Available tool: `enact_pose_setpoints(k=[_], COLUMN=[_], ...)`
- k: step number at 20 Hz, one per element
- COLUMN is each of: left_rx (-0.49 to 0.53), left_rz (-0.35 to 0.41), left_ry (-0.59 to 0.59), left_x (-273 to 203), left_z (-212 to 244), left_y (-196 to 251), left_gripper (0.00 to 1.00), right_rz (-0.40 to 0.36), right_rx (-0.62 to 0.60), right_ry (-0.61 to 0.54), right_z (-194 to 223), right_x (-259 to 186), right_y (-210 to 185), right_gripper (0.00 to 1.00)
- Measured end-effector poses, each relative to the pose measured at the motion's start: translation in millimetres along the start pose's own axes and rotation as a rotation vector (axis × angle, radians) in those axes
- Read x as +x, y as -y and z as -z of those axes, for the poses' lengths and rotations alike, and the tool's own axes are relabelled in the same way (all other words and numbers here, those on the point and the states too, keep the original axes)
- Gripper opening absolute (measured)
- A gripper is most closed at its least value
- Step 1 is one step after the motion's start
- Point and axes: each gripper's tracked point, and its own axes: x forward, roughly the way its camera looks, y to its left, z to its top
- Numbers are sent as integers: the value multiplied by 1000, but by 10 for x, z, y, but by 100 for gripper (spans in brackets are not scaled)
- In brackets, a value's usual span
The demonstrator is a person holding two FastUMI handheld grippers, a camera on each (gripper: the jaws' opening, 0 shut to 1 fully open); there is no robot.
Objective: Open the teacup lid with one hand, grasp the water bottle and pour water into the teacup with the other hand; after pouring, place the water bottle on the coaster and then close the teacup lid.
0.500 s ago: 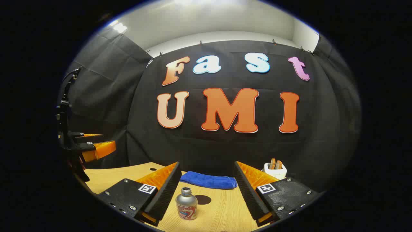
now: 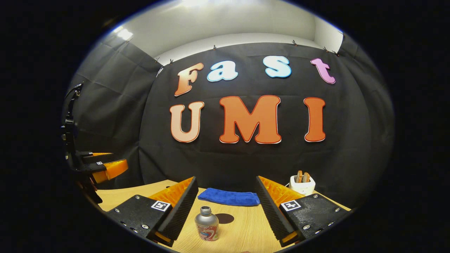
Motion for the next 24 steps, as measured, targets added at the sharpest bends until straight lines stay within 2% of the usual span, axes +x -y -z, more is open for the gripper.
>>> enact_pose_setpoints(k=[5,6,8,13,14,15,18,19,23,24], left_rx=[-5,-5,-7,-8,-10,-12,-11,-14,-15,-14], left_rz=[4,4,3,0,2,4,16,23,48,52], left_ry=[-4,-6,-8,-25,-30,-36,-59,-64,-106,-119], left_x=[5,0,17,51,66,87,99,110,205,222], left_z=[20,44,42,141,174,200,351,409,675,755], left_y=[26,32,23,18,25,30,55,56,123,140], left_gripper=[94,99,100,94,100,100,100,97,97,100], right_rz=[12,11,10,1,0,-1,-1,-3,-16,-18], right_rx=[-1,-4,-8,-29,-33,-36,-44,-41,-28,-27], right_ry=[9,8,6,3,1,-1,-19,-28,-74,-86], right_z=[-17,-14,-4,63,81,107,222,267,497,563], right_x=[7,10,23,22,17,16,27,30,51,60], right_y=[42,36,30,-6,-12,-17,-30,-34,-59,-64], right_gripper=[98,98,98,98,98,98,98,98,98,98])
